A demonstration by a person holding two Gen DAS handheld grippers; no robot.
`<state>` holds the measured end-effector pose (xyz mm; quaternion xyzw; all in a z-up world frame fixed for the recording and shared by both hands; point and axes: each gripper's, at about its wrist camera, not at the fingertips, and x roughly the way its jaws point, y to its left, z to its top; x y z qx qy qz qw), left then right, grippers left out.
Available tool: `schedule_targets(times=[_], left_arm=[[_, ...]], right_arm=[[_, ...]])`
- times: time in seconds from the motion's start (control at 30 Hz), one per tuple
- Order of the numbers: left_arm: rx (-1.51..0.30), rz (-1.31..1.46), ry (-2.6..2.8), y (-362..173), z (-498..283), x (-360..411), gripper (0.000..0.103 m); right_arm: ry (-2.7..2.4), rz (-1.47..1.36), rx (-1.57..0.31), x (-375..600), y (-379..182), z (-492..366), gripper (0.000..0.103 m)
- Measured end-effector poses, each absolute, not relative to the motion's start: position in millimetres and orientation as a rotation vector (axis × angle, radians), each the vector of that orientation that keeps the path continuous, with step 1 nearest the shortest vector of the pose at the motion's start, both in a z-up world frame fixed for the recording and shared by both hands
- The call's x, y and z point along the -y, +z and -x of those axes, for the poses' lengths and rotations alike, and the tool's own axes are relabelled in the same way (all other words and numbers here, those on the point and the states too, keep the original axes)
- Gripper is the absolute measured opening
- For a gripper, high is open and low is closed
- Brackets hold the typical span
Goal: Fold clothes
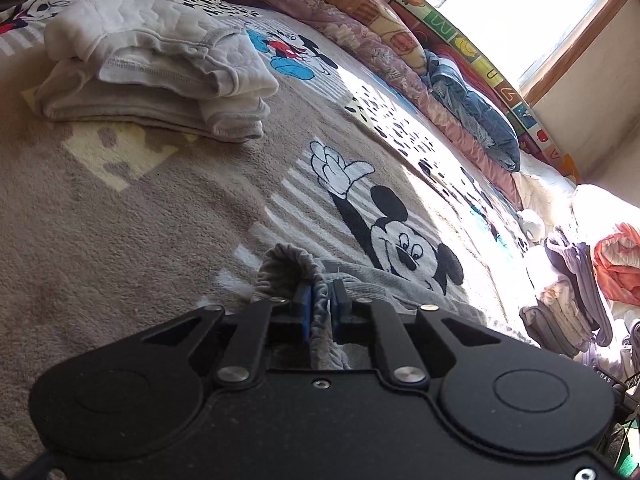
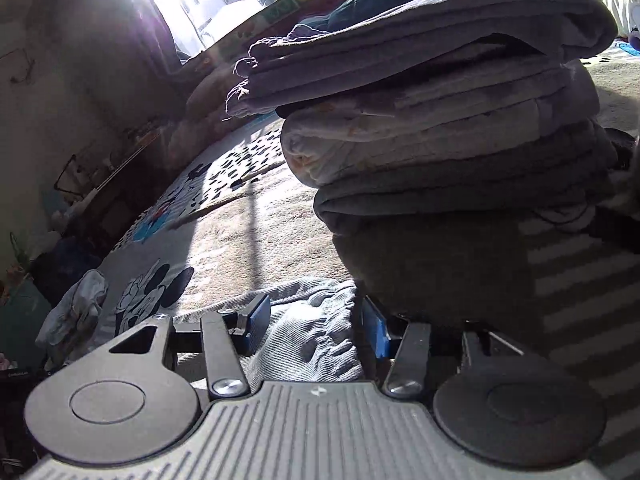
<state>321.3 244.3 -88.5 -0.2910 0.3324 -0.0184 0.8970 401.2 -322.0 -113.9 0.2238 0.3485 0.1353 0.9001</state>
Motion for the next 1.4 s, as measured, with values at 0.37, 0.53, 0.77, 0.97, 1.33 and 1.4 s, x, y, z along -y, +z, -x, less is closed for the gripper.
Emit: schedule_targets(times=[0.37,0.53,0.77,0.97,1.33,1.4], left_arm=[[-0.638,0.723,0.031,-95,-316,-267,0.003],[-0.637,0.748,0.033,-100,-319,-268,0.003],[-0.649,0.767,0.044,-98,-317,-273,0.005],[-0.649,0.709,0.004,-92,-319,-262,0.005],[-0.661,0.716,-0.014,-97,-321,-263,0.005],[-0.657,0.704,-0.015,-97,-321,-261,0.005]], right_arm=[[0.205,-0.479,-0.627,332,-124,-386,0.006],[0.214,-0.432,-0.634,327,-119,-388,0.006],[0.263,-0.109,-0.539,284,-77,-374,0.031],[0.504,0.201,-0.628,204,-74,-397,0.044],[0.791,0.578,-0.772,88,-88,-434,0.027],[0.810,0.570,-0.792,82,-91,-437,0.003]])
